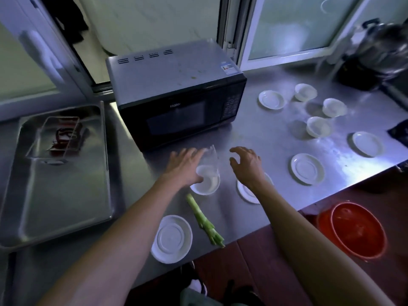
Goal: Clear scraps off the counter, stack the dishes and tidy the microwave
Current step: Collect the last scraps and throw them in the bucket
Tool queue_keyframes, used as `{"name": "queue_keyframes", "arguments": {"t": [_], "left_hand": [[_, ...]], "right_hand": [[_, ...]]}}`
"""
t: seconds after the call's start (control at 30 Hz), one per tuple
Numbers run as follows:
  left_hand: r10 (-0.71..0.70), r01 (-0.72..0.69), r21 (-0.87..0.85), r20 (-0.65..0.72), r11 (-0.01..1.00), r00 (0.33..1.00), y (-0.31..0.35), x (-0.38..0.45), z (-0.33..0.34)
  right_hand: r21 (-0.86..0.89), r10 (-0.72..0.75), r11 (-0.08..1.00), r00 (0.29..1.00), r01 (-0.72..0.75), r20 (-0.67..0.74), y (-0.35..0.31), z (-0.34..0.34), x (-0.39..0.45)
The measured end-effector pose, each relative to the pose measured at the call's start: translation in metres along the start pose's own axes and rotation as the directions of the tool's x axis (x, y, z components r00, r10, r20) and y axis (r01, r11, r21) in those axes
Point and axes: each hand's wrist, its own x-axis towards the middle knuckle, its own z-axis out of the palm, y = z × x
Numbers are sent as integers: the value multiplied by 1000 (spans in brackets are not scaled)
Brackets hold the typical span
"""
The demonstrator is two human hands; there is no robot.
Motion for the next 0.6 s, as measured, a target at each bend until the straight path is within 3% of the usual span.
{"name": "queue_keyframes", "arguments": {"t": [0.2, 0.6], "left_hand": [[117, -117, 47, 18, 992, 993, 85, 10, 6], [362, -368, 79, 80, 926, 929, 324, -1, 37]], "right_hand": [[51, 99, 994, 992, -96, -72, 74, -40, -44], [67, 293, 956, 941, -286, -169, 257, -137, -180]]}}
